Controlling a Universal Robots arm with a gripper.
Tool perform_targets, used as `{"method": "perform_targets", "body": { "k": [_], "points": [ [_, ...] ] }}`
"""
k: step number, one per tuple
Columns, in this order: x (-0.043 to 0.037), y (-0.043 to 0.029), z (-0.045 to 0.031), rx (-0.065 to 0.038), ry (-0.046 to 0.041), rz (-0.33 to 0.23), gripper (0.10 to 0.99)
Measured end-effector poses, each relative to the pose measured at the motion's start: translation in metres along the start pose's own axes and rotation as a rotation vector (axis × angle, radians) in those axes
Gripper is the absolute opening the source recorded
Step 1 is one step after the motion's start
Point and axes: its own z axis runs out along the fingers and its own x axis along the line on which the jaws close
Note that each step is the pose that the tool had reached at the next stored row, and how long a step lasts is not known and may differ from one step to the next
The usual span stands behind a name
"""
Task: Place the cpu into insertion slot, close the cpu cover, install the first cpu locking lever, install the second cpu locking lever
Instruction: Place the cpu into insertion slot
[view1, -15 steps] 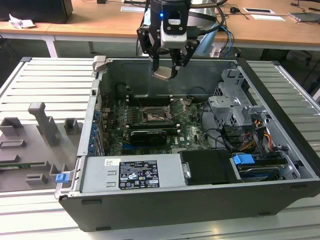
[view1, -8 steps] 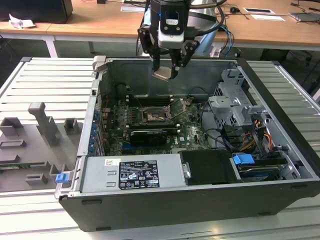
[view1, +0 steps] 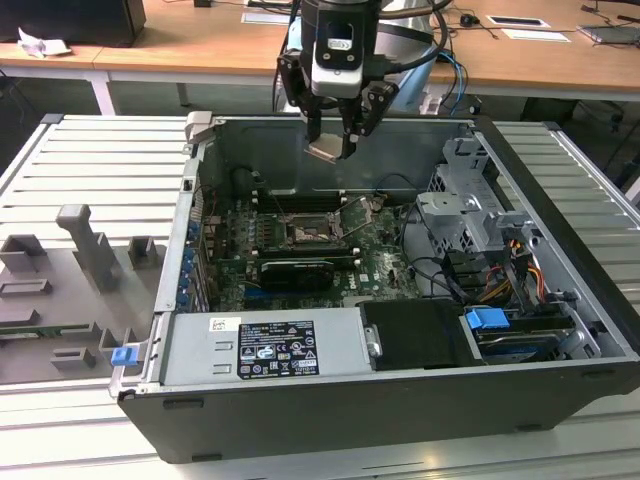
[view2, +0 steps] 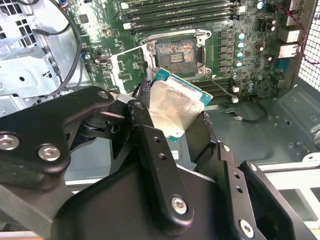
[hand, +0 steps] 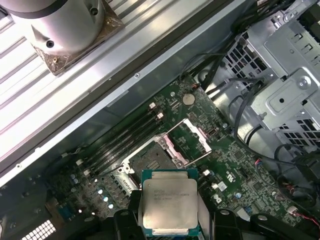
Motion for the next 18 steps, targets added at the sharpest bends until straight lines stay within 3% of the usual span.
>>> {"method": "perform_targets", "body": {
  "k": [18],
  "points": [
    [0.0000, -0.0001, 0.0012, -0.002, -0.0126, 0.142, 0.529]
  ]
}}
